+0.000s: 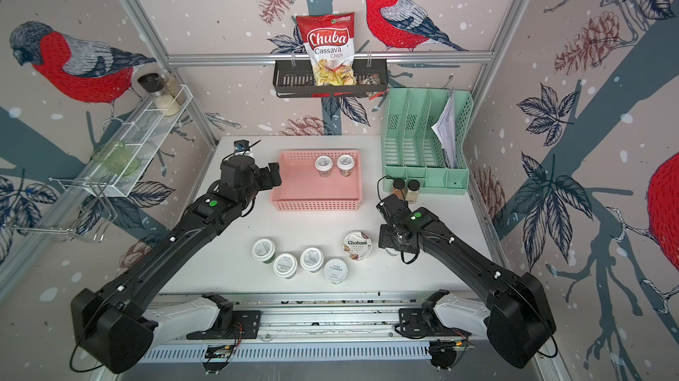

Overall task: Put the yogurt in the basket
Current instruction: Pick up the yogurt from the center of the board, then place the yogurt in the basket.

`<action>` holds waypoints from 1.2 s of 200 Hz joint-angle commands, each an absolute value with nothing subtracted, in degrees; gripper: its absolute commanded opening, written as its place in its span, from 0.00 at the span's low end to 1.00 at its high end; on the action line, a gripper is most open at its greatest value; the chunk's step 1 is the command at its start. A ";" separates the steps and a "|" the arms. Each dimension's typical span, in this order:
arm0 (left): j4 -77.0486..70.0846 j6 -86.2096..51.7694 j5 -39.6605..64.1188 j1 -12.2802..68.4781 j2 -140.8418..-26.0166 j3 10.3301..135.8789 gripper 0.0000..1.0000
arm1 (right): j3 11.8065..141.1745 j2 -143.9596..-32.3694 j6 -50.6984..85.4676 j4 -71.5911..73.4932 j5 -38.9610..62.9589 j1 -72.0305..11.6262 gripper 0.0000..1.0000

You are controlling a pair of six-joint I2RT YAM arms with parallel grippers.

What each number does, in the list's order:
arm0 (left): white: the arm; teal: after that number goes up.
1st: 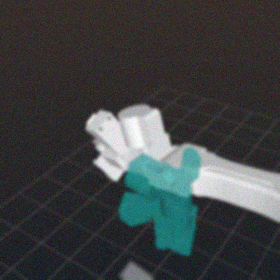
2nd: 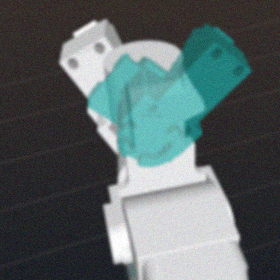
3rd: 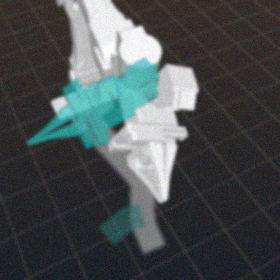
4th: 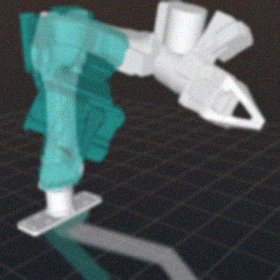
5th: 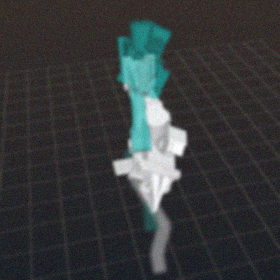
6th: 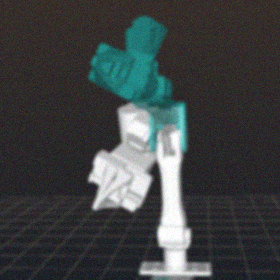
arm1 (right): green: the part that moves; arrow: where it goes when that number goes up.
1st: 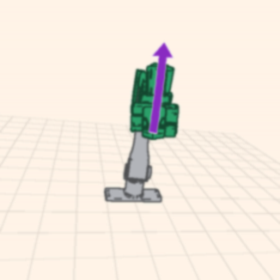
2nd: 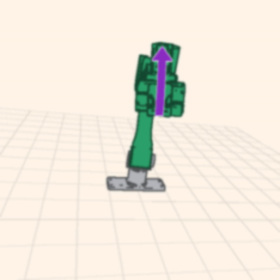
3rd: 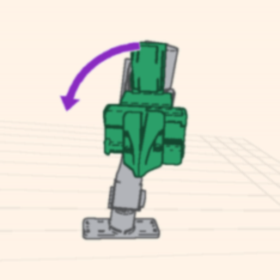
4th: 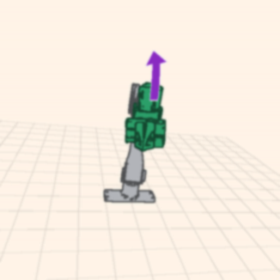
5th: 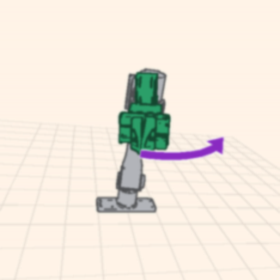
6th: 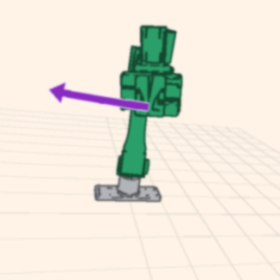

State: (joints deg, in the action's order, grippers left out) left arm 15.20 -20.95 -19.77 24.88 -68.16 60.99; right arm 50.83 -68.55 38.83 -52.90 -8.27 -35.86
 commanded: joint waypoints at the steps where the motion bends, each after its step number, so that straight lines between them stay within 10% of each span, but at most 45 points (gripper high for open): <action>1: 14.85 -20.64 -20.57 24.72 -67.70 61.10 0.96 | 56.21 -70.23 35.73 -55.83 -11.20 -35.62 0.75; 143: 14.63 -20.68 -19.40 23.87 -68.27 61.17 0.96 | 107.46 -106.97 21.88 -57.06 -9.82 -36.80 0.75; 240: 15.53 -20.83 -17.94 23.73 -71.05 61.95 0.96 | 119.41 -124.68 19.01 -54.49 -7.06 -36.78 0.75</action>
State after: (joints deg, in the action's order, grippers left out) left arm 15.55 -20.95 -18.17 23.86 -70.89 61.43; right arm 118.30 -123.15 19.77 -56.49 -8.16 -37.10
